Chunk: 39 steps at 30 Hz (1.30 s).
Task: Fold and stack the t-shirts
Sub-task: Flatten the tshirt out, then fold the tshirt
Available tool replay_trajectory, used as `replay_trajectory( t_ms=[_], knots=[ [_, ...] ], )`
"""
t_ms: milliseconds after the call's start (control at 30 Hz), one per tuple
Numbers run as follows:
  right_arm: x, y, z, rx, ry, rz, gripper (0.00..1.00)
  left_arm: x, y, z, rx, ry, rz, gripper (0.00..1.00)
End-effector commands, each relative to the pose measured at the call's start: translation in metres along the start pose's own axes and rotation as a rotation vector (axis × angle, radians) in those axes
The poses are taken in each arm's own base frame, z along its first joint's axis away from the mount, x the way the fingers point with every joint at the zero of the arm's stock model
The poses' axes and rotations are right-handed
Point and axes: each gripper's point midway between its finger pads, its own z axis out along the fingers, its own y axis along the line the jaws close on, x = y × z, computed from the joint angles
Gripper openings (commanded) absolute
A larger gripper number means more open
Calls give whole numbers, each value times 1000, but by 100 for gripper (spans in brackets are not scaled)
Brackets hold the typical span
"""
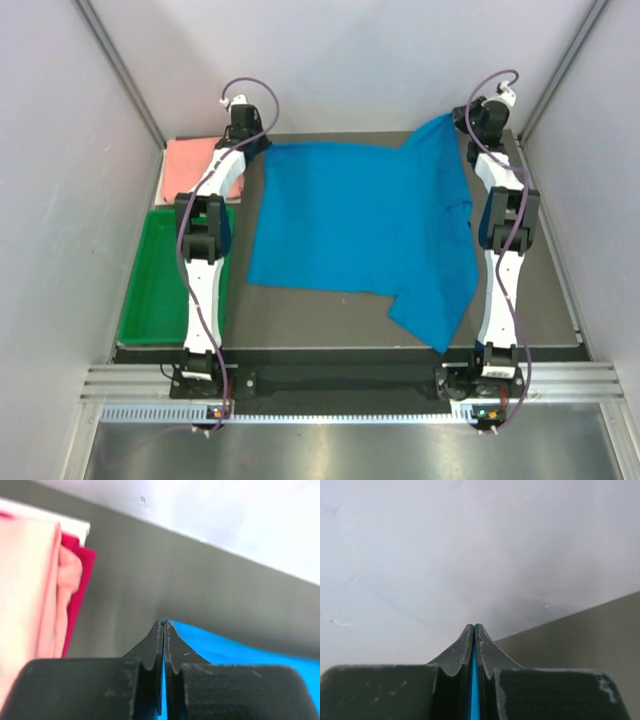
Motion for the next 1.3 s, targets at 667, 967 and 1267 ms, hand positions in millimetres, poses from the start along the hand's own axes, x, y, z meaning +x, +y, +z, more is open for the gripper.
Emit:
replay_trajectory(
  t_ms=[667,967,1267],
  knots=[
    [-41,25,-55,44,-41,48,0,-33,13,-15,179,53,-23,0],
    [-43,3,-106,143,50,50,0,-41,25,-35,184,98,-28,0],
    [-18,-11,-170,188,158,21,0,-22,28,-60,193,191,45,0]
  ],
)
